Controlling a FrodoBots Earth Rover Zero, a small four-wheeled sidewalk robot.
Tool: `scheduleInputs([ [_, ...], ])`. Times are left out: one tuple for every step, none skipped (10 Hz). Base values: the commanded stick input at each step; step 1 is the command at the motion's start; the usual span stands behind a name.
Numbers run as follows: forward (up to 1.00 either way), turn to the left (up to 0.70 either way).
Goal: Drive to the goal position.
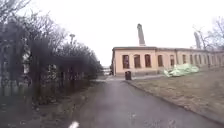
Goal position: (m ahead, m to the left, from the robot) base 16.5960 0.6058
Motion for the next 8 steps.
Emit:
scheduleInputs([
  [1.0, 0.0],
  [1.0, 0.0],
  [1.0, 0.0],
  [1.0, 0.0],
  [1.0, 0.0],
  [1.0, 0.0],
  [1.0, 0.0],
  [1.0, 0.0],
])
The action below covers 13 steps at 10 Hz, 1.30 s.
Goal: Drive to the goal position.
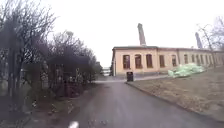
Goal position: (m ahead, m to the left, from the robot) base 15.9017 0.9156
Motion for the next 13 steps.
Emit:
scheduleInputs([
  [1.0, 0.0],
  [1.0, 0.0],
  [1.0, 0.0],
  [1.0, 0.0],
  [1.0, 0.0],
  [1.0, 0.0],
  [1.0, 0.0],
  [1.0, 0.0],
  [1.0, 0.0],
  [1.0, 0.0],
  [1.0, 0.0],
  [1.0, 0.0],
  [1.0, 0.0],
])
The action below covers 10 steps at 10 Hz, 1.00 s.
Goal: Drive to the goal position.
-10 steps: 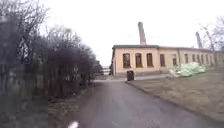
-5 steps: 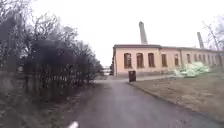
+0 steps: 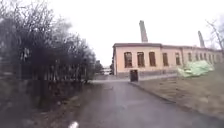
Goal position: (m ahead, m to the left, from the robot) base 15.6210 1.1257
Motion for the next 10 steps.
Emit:
scheduleInputs([
  [1.0, 0.0],
  [1.0, 0.0],
  [1.0, 0.0],
  [1.0, 0.0],
  [1.0, 0.0],
  [1.0, 0.0],
  [1.0, 0.0],
  [1.0, 0.0],
  [1.0, 0.0],
  [1.0, 0.0],
])
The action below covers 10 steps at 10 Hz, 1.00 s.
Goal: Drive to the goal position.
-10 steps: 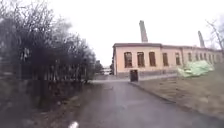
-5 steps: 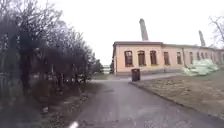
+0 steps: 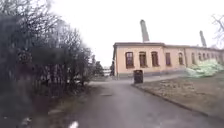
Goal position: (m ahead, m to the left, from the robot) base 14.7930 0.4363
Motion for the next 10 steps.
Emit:
scheduleInputs([
  [1.0, 0.0],
  [1.0, 0.0],
  [1.0, 0.0],
  [1.0, 0.0],
  [1.0, 0.0],
  [1.0, 0.0],
  [1.0, 0.0],
  [1.0, 0.0],
  [1.0, 0.0],
  [1.0, 0.0],
])
